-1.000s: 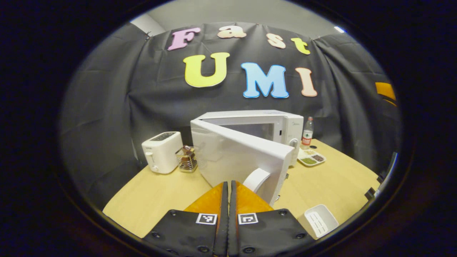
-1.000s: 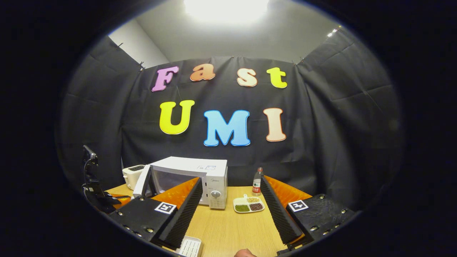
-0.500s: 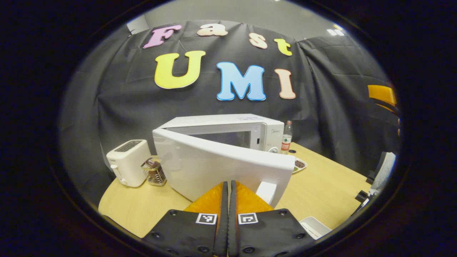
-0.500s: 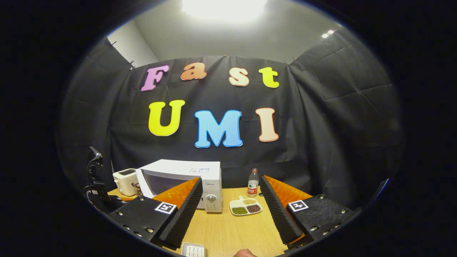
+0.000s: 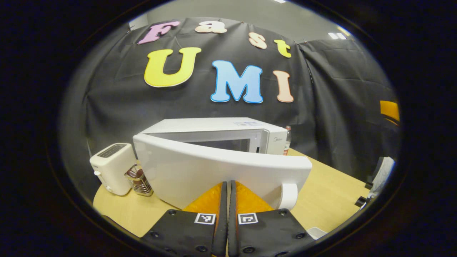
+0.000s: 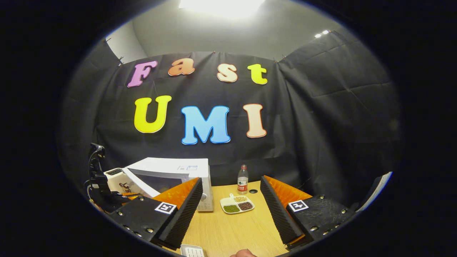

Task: Open the microwave oven with the left hand, put the food in, and close the microwave oven.

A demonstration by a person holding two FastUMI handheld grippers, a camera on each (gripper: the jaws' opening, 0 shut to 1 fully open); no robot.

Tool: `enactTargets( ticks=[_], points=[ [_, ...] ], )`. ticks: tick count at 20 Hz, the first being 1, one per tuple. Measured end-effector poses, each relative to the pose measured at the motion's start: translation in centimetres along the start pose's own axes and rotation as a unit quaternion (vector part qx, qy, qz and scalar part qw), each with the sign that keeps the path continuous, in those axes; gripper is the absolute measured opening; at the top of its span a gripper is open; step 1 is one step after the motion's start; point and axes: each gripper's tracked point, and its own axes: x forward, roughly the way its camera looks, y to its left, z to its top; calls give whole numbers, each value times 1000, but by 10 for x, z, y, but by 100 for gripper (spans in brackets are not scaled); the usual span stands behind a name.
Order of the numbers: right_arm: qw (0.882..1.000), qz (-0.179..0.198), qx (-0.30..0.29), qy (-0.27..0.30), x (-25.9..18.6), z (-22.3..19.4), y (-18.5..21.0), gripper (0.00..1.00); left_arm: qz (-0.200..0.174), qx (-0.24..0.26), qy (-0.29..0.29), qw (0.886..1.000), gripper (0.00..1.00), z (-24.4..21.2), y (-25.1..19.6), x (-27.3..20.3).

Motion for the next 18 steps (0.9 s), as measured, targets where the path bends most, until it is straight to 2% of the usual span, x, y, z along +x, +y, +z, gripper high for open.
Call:
enactTargets(
  ticks=[7, 8, 11, 12, 13, 14, 18],
  points=[
    [1000, -26, -7, 11, 12, -6, -5, 98, -17, 8, -5, 1000, 9, 10, -3, 47],
    [999, -29, -9, 12, 13, -7, -6, 98, -13, 8, -4, 1000, 5, 11, 0, 52],
    [999, -38, -7, 21, 16, -14, -7, 98, -8, 9, -3, 1000, 4, 8, 3, 67],
    [999, -41, -7, 23, 18, -16, -8, 98, -7, 11, -5, 1000, 9, 9, 4, 71],
    [999, -44, -8, 26, 18, -17, -9, 98, -7, 12, -5, 1000, 5, 10, 5, 76],
    [998, -47, -10, 28, 19, -18, -10, 98, -6, 11, -8, 1000, 8, 12, 6, 82],
    [998, -54, -17, 31, 21, -19, -10, 98, 11, 3, -9, 1000, 7, 18, 14, 104]
  ],
)
